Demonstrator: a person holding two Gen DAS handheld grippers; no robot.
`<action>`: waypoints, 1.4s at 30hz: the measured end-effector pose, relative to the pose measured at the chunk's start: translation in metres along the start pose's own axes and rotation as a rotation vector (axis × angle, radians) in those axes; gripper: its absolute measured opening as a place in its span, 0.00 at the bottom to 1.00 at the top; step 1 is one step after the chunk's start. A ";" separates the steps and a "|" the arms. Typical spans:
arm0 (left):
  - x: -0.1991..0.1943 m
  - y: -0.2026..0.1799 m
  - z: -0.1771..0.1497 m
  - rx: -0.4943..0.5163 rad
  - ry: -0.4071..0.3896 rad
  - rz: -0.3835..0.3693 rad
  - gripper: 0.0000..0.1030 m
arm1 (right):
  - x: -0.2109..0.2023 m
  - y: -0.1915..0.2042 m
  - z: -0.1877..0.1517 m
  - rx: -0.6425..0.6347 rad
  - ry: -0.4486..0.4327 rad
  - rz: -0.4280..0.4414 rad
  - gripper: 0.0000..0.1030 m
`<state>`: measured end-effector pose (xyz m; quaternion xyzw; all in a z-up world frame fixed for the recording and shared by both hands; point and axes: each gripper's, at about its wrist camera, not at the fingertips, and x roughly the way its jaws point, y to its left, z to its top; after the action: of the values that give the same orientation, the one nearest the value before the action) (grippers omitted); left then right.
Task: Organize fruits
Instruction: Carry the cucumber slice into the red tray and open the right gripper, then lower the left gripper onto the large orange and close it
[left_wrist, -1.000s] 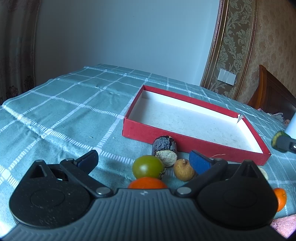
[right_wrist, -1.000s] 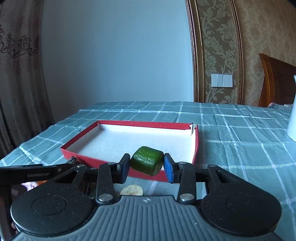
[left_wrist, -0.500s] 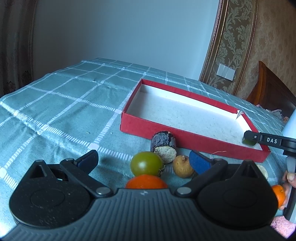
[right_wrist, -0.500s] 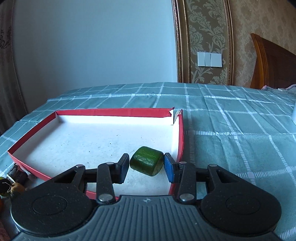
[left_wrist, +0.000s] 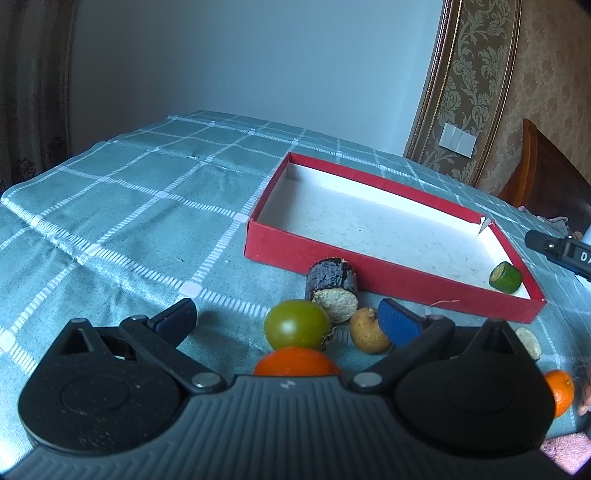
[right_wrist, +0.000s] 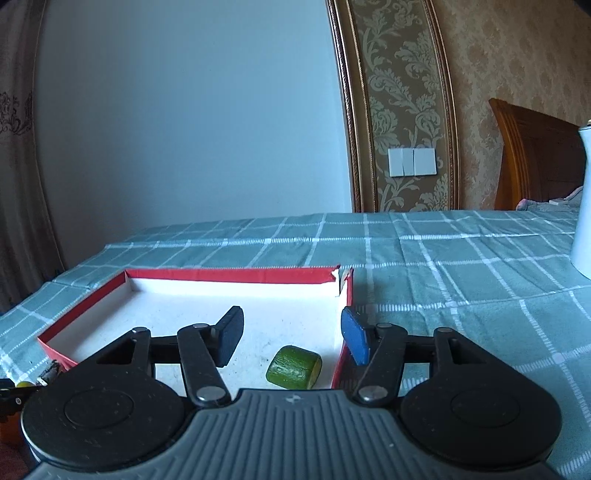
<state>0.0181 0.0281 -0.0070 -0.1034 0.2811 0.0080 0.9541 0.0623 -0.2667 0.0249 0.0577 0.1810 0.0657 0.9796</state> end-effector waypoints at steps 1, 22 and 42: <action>0.000 0.000 0.000 0.000 0.000 0.000 1.00 | -0.006 -0.002 0.000 0.009 -0.011 -0.001 0.59; -0.002 0.004 0.001 -0.011 -0.003 -0.004 1.00 | -0.060 -0.090 -0.036 0.397 -0.057 -0.083 0.75; -0.019 0.006 -0.002 -0.026 -0.118 0.006 1.00 | 0.016 -0.088 -0.002 0.307 -0.116 -0.013 0.75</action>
<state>0.0007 0.0343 0.0010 -0.1141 0.2246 0.0206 0.9675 0.0864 -0.3510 0.0056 0.2094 0.1323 0.0273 0.9684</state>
